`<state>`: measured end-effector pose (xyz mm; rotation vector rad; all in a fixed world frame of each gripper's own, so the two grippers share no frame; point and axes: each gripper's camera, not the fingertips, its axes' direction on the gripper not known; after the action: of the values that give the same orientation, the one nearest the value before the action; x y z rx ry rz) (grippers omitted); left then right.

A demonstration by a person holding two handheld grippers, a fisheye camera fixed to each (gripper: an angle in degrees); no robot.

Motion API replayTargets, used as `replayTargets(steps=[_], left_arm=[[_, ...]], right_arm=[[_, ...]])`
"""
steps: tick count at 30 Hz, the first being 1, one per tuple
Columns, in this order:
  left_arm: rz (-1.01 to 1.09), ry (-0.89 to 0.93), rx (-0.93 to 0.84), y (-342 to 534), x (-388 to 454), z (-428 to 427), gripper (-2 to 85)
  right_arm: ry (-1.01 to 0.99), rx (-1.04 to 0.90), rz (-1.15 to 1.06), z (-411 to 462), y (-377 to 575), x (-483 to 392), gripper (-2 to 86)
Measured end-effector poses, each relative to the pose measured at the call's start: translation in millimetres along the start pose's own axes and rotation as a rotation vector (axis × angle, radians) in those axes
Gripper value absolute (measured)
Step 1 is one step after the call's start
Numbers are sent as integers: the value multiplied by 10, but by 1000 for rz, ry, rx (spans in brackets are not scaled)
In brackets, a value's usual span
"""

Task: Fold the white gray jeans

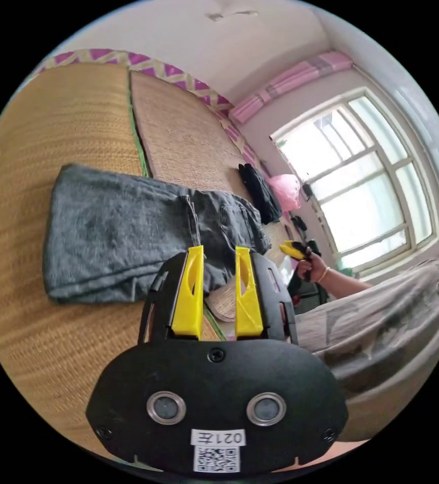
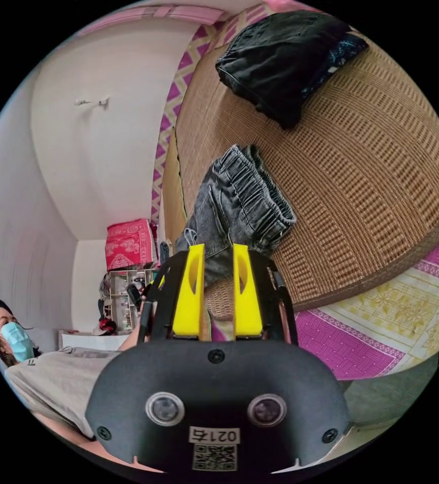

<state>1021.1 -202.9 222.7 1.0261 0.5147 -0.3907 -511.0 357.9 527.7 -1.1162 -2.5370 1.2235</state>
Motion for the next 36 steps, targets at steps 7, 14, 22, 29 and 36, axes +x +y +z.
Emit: replayTargets(steps=[7, 14, 22, 29, 36], left_arm=[[386, -297, -248, -202, 655, 977, 116], [539, -410, -359, -101, 794, 1564, 133], [413, -341, -341, -39, 329, 1457, 78], [94, -10, -142, 76, -569, 689, 45], [-128, 119, 229, 403, -1570, -752, 39]], right_arm=[[-69, -8, 32, -63, 248, 357, 83], [14, -30, 17, -338, 640, 526, 79], [1, 20, 83, -623, 1031, 787, 76], [10, 20, 73, -684, 1133, 770, 71], [30, -14, 91, -386, 1092, 807, 91]])
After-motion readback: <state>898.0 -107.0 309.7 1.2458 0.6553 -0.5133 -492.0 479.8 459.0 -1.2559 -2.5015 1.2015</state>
